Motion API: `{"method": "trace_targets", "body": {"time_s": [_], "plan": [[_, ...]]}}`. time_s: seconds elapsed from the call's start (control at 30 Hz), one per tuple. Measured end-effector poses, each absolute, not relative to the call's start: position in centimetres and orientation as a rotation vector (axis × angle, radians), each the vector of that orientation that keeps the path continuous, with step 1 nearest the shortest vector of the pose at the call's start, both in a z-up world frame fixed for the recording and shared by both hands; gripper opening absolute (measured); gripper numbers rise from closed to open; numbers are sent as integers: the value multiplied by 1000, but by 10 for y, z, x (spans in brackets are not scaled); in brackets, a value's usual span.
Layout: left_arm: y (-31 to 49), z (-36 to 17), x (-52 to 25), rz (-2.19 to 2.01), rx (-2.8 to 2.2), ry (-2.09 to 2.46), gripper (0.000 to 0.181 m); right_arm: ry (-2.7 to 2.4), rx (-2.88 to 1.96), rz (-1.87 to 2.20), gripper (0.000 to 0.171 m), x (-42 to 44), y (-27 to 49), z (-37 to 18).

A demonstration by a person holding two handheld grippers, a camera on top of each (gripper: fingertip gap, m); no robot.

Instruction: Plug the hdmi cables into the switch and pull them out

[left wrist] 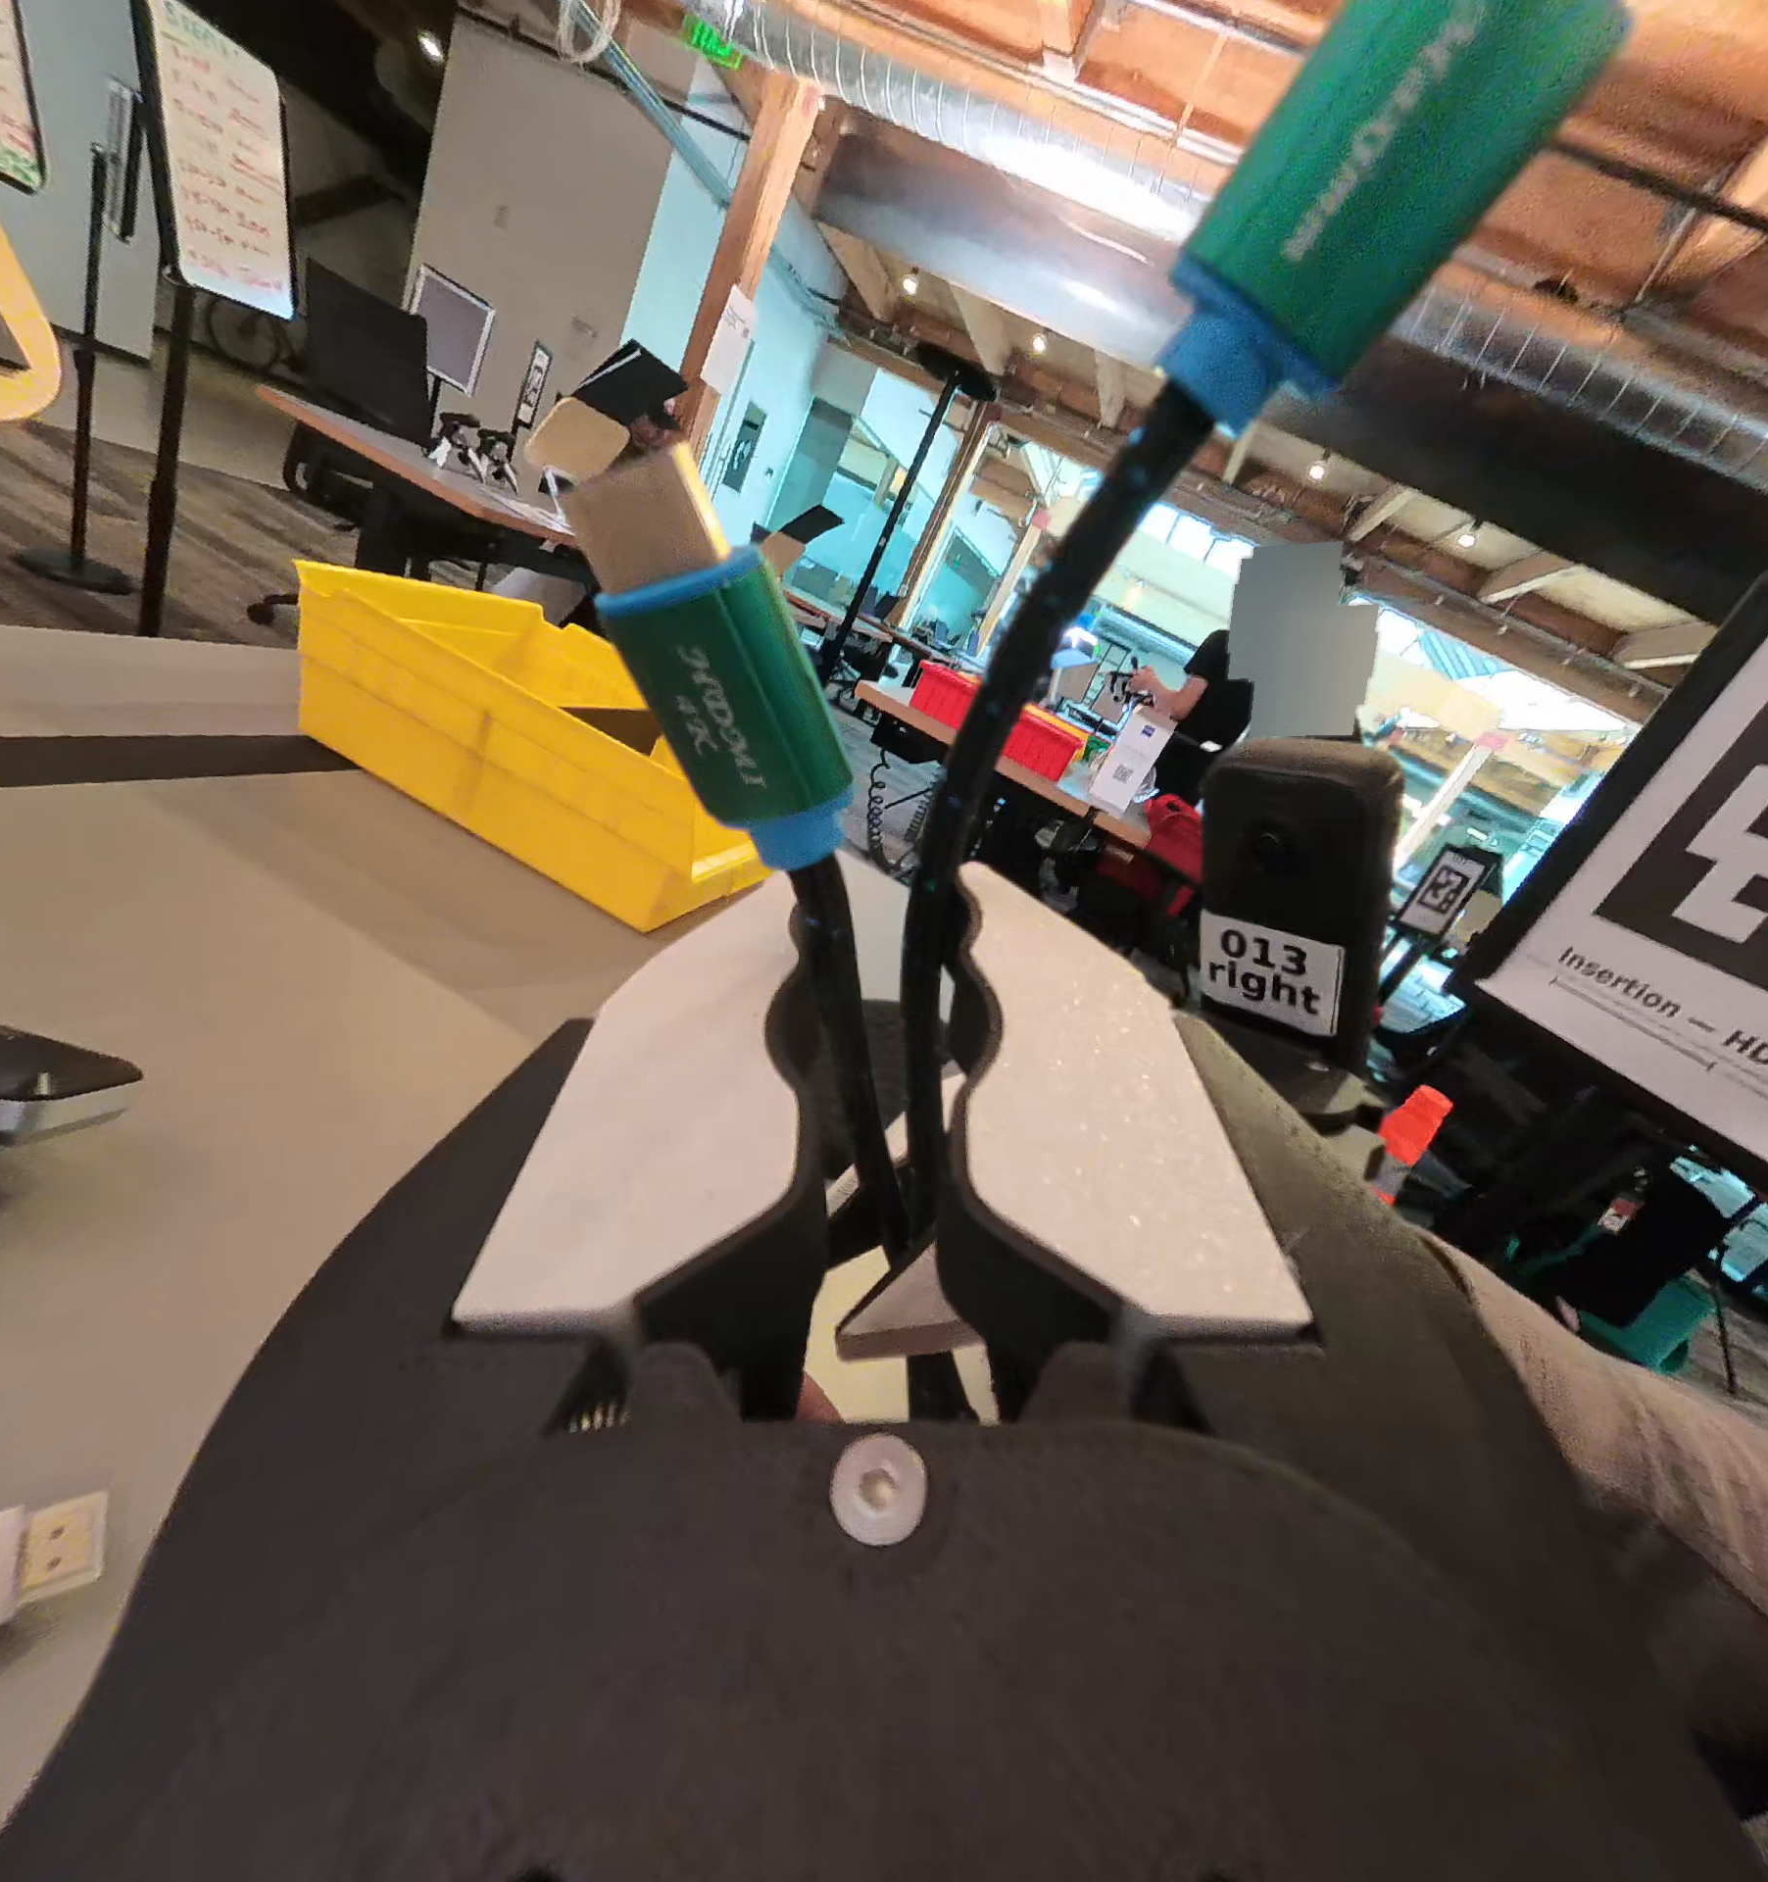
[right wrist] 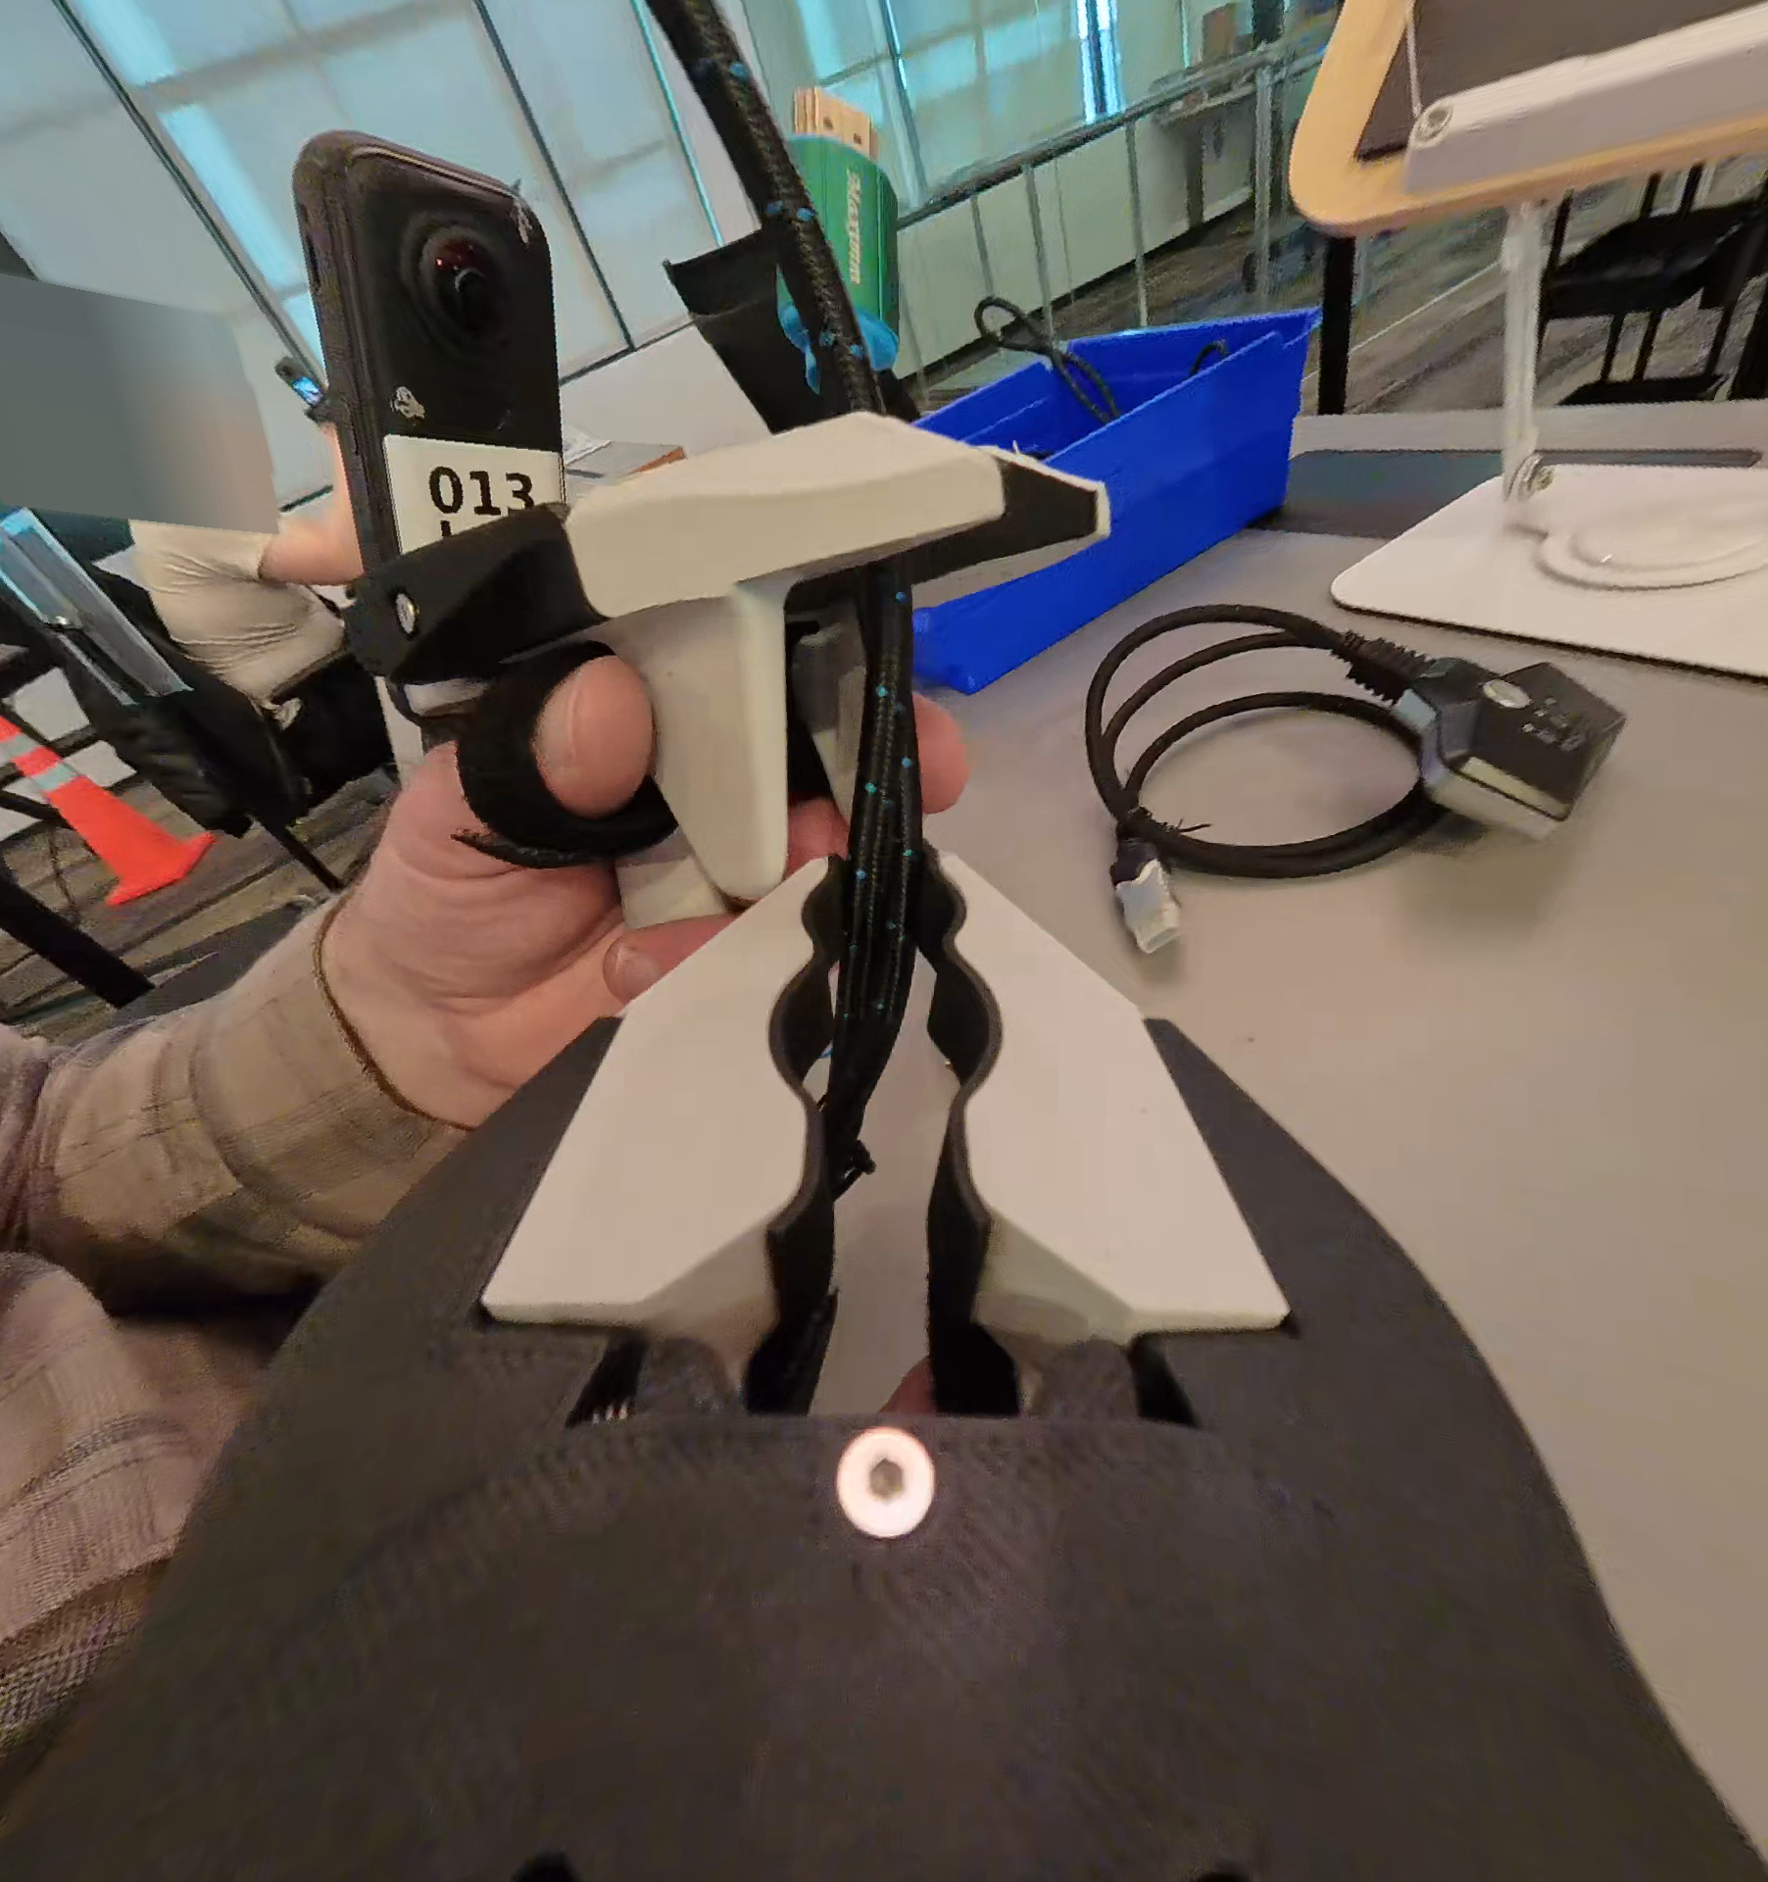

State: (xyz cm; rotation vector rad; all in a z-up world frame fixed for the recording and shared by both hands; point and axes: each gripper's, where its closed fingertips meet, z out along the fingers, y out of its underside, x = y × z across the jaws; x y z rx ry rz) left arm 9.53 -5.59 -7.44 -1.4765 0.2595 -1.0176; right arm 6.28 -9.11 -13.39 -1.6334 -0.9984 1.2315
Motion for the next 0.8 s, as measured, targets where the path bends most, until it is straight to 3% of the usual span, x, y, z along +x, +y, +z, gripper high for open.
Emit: {"method": "trace_targets", "body": {"time_s": [0.1,0.3,0.53,0.8], "plan": [[-58,-82,93,-994,-1513,268,6,-1024,-1667,1225,10,60,-94,-142],[-56,-93,92,-990,-1565,282,5,-1017,-1706,1260,10,58,-94,-152],[-69,-77,80,-1043,-1475,404,62,-1131,-1662,1487,10,65,-115,-146],[-139,-51,81,-1380,-1112,801,70,-1348,-1481,1934,10,80,-167,-137]]}}
